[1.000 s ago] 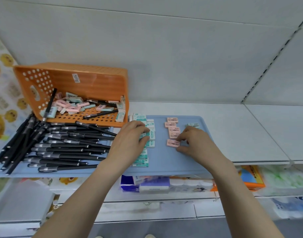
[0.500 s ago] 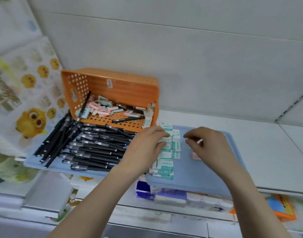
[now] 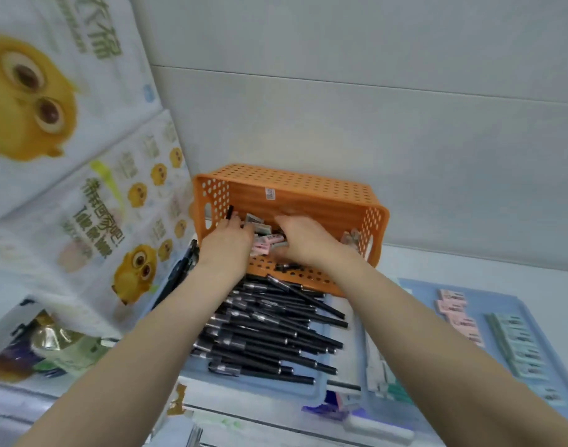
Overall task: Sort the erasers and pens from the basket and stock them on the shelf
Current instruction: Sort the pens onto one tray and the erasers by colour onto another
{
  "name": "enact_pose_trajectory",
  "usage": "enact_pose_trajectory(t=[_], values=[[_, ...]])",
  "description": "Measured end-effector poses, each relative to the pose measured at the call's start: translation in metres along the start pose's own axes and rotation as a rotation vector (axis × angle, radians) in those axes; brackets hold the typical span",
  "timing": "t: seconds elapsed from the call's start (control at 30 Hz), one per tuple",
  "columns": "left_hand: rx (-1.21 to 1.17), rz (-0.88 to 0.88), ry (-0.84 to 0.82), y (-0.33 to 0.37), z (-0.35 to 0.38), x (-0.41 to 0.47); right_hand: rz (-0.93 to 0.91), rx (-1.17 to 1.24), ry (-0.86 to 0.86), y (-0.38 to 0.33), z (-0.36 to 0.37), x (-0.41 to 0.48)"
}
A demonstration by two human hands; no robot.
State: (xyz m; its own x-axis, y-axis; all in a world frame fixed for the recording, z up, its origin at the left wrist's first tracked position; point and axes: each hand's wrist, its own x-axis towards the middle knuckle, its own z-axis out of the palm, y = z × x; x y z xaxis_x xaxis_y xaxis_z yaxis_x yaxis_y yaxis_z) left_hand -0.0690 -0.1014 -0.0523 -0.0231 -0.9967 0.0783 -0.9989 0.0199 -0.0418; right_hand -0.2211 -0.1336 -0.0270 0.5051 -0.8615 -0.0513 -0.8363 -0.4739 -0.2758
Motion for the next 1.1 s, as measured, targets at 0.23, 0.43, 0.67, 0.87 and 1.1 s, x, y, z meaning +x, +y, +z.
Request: enact_pose_trajectory(t=[0.23, 0.43, 0.67, 0.87, 1.1], values=[[0.135, 0.047, -0.03, 0.0, 0.006, 0.021, -0.028, 0.004, -0.126, 0.002, 0.019, 0.037], [0.266, 0.159, -0.091, -0.006, 0.008, 0.031, -0.044, -0.102, -0.001, -0.003, 0.022, 0.037], [0.01, 0.159, -0.059, -0.012, 0.01, 0.026, -0.108, -0.148, 0.138, 0.002, 0.03, 0.032], [-0.162, 0.121, 0.005, -0.013, 0.012, 0.024, -0.118, -0.063, 0.128, 0.004, 0.038, 0.032], [-0.301, 0.078, 0.019, -0.011, 0.018, 0.018, -0.037, -0.102, 0.122, -0.014, 0.036, 0.028]])
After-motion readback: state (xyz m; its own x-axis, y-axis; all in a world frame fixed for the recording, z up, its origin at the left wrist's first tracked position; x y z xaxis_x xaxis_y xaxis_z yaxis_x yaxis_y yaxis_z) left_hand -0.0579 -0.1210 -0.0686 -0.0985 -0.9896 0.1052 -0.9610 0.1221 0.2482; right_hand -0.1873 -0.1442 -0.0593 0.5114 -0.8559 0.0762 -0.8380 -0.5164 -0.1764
